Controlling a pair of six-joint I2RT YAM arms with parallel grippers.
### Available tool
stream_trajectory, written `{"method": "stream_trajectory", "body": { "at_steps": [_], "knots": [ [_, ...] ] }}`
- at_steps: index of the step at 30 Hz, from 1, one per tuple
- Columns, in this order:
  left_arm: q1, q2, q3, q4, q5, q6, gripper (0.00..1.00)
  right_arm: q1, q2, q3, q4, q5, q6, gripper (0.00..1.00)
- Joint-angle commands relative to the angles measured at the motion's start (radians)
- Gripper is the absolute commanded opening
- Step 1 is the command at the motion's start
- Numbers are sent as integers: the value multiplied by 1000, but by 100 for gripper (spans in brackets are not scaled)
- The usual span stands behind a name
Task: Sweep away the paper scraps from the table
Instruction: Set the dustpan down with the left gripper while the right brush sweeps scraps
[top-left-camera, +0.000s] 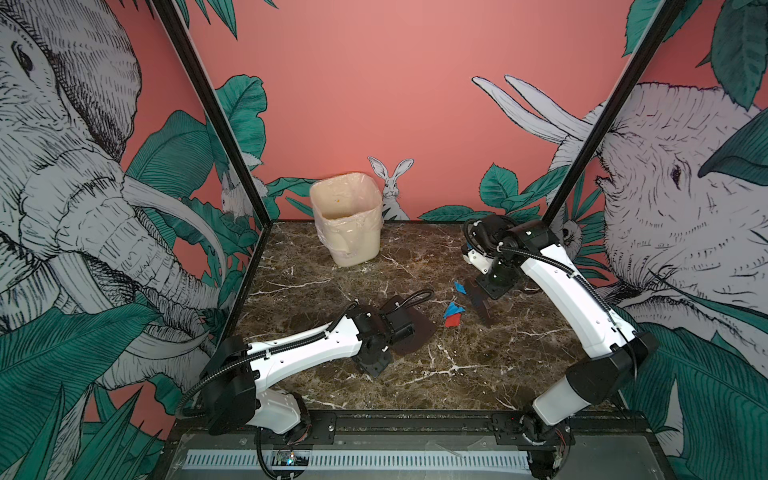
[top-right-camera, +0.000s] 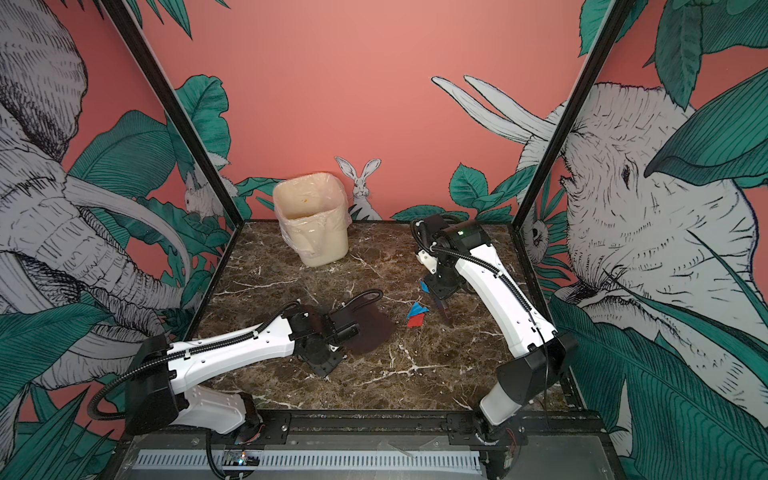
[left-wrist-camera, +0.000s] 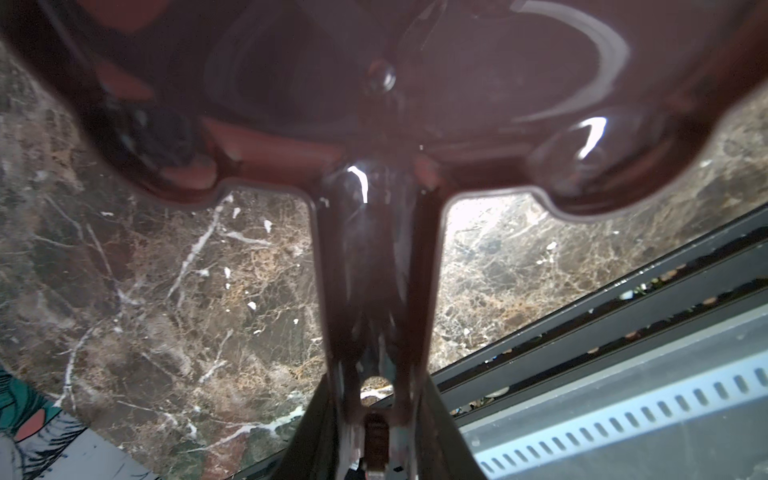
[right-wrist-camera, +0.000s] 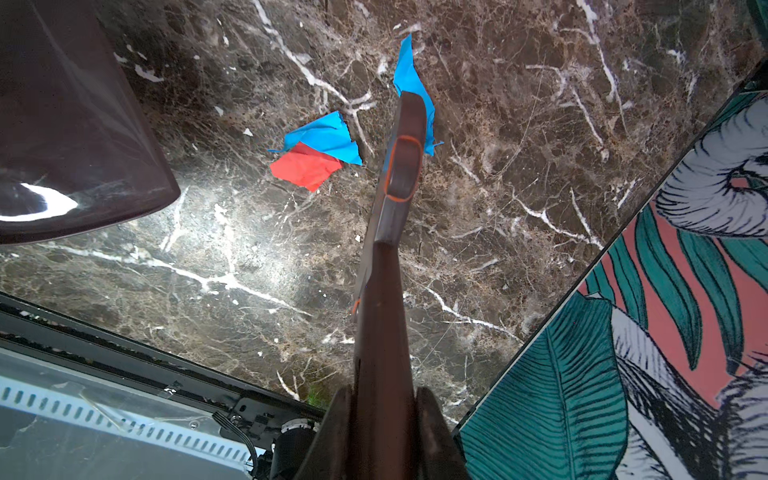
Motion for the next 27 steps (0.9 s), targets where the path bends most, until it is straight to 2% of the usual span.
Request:
{"method": "stream_trajectory", "body": {
  "at_steps": [1, 11, 27],
  "knots": [
    [-7, 3, -11, 17, 16, -25, 0, 20, 28, 21, -32, 45, -20, 0],
    [-22, 11, -58, 38, 14, -48, 0, 46, 73, 8, -18, 69, -31, 0],
    [-66, 105, -3, -6, -11, -7, 0, 110, 119, -2, -29, 61, -39, 0]
  ]
}}
